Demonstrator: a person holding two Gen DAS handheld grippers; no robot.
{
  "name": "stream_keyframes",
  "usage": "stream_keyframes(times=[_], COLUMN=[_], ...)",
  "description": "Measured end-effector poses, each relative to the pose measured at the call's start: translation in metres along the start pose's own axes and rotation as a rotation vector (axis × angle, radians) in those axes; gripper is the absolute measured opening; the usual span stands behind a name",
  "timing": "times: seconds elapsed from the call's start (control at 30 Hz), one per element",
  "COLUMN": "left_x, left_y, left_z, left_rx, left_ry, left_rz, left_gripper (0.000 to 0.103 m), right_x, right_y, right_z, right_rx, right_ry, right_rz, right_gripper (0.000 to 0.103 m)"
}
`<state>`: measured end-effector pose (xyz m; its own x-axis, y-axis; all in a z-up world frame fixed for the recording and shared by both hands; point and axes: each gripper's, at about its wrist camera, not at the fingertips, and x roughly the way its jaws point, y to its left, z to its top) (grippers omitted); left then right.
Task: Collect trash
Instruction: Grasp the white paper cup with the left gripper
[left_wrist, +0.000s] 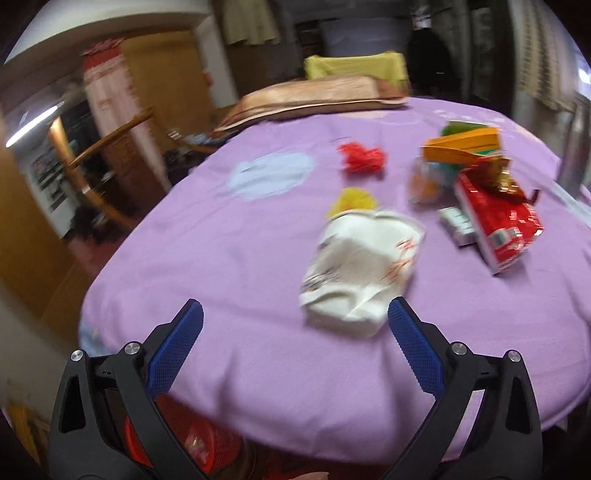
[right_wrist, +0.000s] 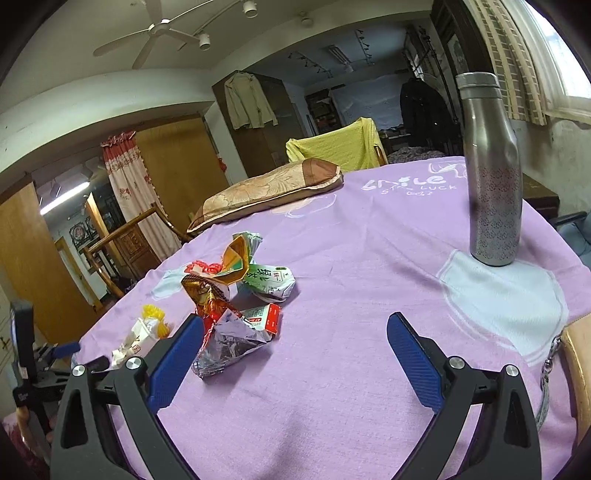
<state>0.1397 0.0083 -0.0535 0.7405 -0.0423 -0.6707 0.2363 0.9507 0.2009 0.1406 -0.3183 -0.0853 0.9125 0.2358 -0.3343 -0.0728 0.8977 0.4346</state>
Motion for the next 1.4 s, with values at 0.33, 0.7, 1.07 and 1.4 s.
stream_keyframes(times=[0.33, 0.7, 1.07, 1.4], left_x=[0.068, 0.045, -0.001, 0.000], left_y=[-0.035, -0.030, -0.017, -0.034], left_z=[0.022, 0.028, 0.081, 0.051], left_rx=[0.082, 0.090, 0.126, -0.011], left_ry=[0.130, 0.088, 0.065, -0.027], left_rz=[-0.177, -0.223, -0.171, -0.147], left_gripper=[0.096, 0.077, 0.072, 0.093], right_x=[0.007, 0.004, -0.003, -0.003], right_y=[0.002, 0.005, 0.008, 0.012], right_z=[0.001, -0.001, -0.003, -0.004], right_rx=[-0.005, -0.020, -0.035, -0.055], right_ry=[0.037, 0.028, 0.000, 0.003], right_rz=[0.021, 0.040, 0.036, 0.038], right_gripper=[0.097, 0.097, 0.097, 0.097])
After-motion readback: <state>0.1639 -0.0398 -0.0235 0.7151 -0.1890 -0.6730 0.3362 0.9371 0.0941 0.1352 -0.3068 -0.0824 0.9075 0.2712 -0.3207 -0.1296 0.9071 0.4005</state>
